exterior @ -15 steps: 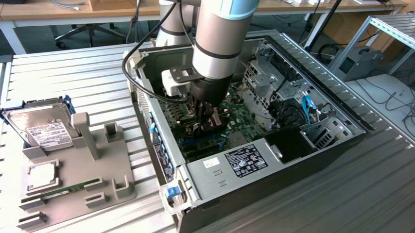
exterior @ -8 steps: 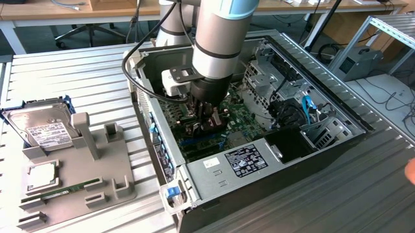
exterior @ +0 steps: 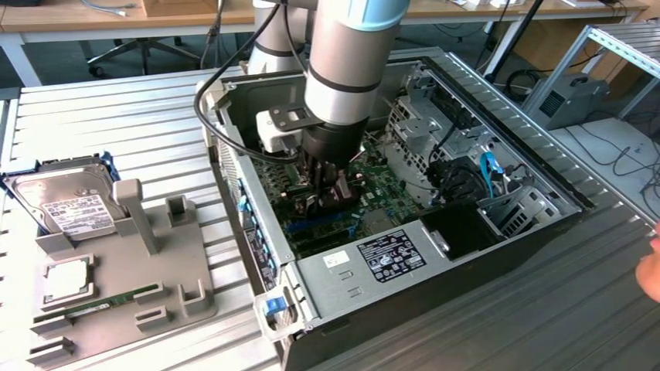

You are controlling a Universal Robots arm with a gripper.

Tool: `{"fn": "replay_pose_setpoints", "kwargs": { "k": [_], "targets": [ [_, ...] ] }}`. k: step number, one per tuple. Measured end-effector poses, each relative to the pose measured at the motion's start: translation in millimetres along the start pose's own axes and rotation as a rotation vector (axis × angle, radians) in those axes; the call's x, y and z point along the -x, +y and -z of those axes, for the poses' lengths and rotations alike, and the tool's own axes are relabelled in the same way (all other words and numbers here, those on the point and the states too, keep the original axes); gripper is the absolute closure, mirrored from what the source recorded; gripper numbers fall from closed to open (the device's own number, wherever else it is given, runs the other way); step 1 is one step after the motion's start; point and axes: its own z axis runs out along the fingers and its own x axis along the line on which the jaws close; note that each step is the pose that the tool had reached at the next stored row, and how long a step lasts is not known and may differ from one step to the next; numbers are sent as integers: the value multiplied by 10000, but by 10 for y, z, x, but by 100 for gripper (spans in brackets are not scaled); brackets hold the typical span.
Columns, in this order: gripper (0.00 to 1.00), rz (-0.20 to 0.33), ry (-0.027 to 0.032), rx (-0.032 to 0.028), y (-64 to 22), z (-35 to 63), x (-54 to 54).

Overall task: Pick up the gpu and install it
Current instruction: 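Insert the gpu into the slot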

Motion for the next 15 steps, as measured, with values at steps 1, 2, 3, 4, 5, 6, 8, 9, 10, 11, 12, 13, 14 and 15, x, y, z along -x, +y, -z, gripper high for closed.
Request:
{"fn": "replay_pose_setpoints", "kwargs": {
  "k": [1, 2, 3, 4, 5, 6, 8, 9, 10, 11, 12, 13, 14, 15],
  "targets": [
    [74, 0, 0, 0, 0, -6, 0],
    [74, 1, 1, 0, 0, -10, 0],
    [74, 2, 2, 1, 0, -13, 0],
    [74, 4, 2, 1, 0, -19, 0],
    [74, 5, 0, 0, 0, -23, 0],
    [74, 7, 0, 0, -1, -28, 0],
    [74, 10, 1, 1, -1, -38, 0],
    [74, 12, 2, 1, -1, -42, 0],
    [74, 15, 5, 1, -1, -46, 0],
    [74, 16, 7, 1, -1, -50, -1],
    [74, 18, 6, 0, -2, -56, 0],
    [74, 20, 3, 1, -2, -63, 0],
    [74, 21, 2, 3, -1, -68, 0],
    [74, 24, 5, 1, -2, -81, 0]
  ]
}}
